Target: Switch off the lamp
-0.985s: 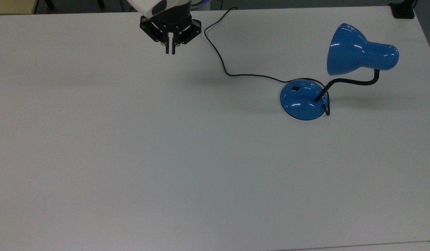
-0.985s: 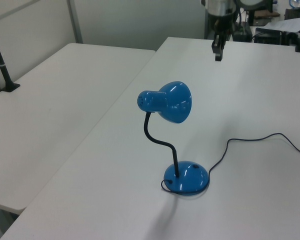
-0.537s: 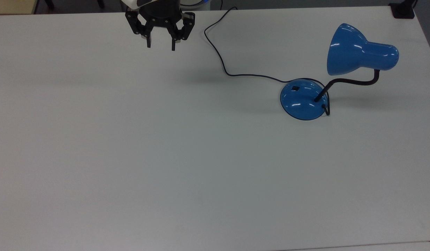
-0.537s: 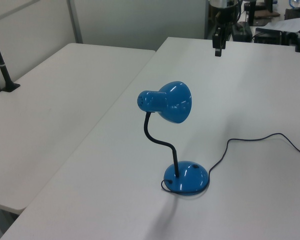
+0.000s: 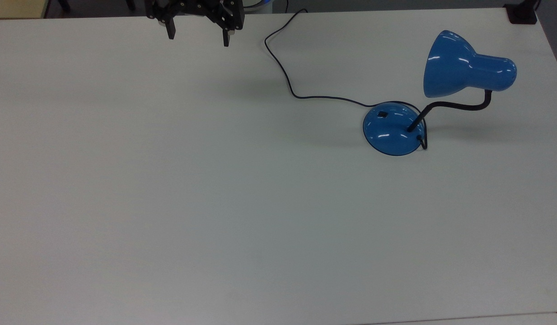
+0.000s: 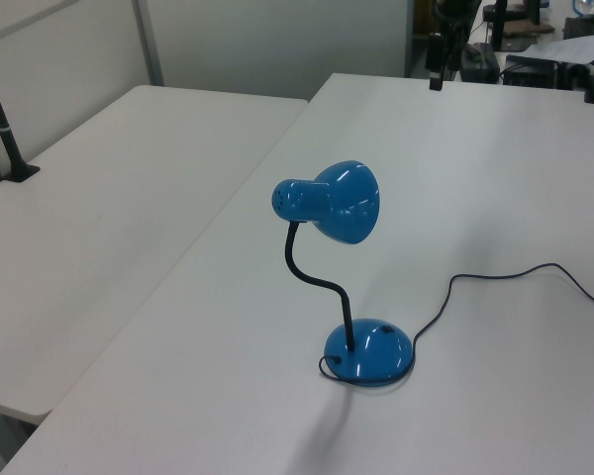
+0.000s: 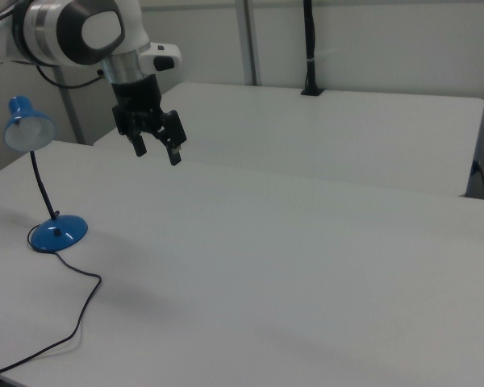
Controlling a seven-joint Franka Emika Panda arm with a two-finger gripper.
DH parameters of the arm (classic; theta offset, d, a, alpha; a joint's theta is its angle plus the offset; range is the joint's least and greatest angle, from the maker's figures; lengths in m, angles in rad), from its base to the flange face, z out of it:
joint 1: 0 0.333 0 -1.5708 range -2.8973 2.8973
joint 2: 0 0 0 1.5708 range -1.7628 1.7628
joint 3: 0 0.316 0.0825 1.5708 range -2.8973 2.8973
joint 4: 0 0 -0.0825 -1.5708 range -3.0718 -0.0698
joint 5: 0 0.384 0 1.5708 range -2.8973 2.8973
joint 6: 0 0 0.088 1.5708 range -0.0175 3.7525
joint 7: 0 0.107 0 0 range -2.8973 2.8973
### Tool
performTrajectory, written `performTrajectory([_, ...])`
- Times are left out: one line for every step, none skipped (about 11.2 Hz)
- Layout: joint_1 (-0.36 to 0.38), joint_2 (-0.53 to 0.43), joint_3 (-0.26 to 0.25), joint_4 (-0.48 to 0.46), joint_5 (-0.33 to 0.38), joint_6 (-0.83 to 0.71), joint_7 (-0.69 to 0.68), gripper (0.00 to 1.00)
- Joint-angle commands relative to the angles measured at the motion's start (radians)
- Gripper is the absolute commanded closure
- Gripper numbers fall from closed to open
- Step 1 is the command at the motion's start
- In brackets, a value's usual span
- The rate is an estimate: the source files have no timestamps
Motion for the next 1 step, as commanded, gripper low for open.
performTrajectory([0.005, -0.003, -0.004, 0.012, 0.017, -0.032, 0.009, 0.0])
